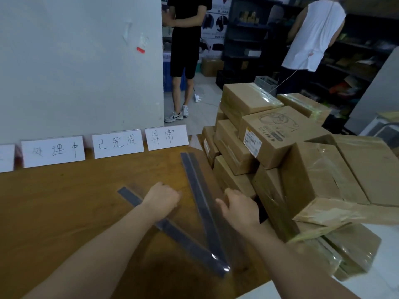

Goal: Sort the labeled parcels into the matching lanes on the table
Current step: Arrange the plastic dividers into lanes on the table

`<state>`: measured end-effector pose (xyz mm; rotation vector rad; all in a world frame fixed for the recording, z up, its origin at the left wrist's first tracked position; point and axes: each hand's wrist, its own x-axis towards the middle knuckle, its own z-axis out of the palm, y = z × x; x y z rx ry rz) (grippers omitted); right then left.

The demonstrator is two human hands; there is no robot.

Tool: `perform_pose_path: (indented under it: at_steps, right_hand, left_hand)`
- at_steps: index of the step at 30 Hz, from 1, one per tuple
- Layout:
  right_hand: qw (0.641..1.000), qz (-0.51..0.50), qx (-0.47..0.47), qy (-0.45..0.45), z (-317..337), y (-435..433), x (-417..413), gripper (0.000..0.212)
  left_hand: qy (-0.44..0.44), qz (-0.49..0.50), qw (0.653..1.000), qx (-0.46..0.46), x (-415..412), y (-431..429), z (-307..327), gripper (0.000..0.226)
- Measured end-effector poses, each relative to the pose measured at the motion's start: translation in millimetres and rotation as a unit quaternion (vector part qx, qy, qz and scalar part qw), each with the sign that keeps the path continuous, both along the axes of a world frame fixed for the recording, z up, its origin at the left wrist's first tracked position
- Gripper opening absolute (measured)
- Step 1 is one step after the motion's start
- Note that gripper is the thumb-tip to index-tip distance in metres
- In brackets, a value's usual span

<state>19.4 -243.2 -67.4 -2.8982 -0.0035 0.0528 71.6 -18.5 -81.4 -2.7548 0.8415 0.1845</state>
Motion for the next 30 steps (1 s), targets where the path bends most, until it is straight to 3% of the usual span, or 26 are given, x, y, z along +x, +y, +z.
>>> perform_pose_path:
  at_steps: [3, 8, 13, 17, 24, 30]
  right_hand:
    - [0.997, -0.062, -0.019, 0.044, 1, 1, 5, 0.039]
    - [0.995, -0.079, -0.041, 0.041, -4, 14, 7, 0.016]
    - [0.994, -0.063, -0.072, 0.045, 6, 18, 9, 0.013]
    - [0.994, -0.047, -0.094, -0.006, 4, 19, 5, 0.016]
    - [0.998, 0.001, -0.054, -0.04, 9, 42, -4, 0.019]
    - [0.998, 0.049, -0.013, -0.023, 4, 66, -14, 0.02]
  left_hand:
    - [0.009, 0.0, 0.999, -0.031, -3, 19, -4, 0.019]
    - [0.004, 0.024, 0.999, -0.021, -9, 41, -5, 0.025]
    - [0.006, 0.069, 0.998, 0.007, -19, 65, -6, 0.023]
    - [0.008, 0.111, 0.993, 0.039, -32, 84, -5, 0.021]
    - [0.001, 0.246, 0.969, 0.039, -75, 117, -2, 0.026]
    - [0.028, 0.386, 0.922, -0.007, -111, 154, -10, 0.024]
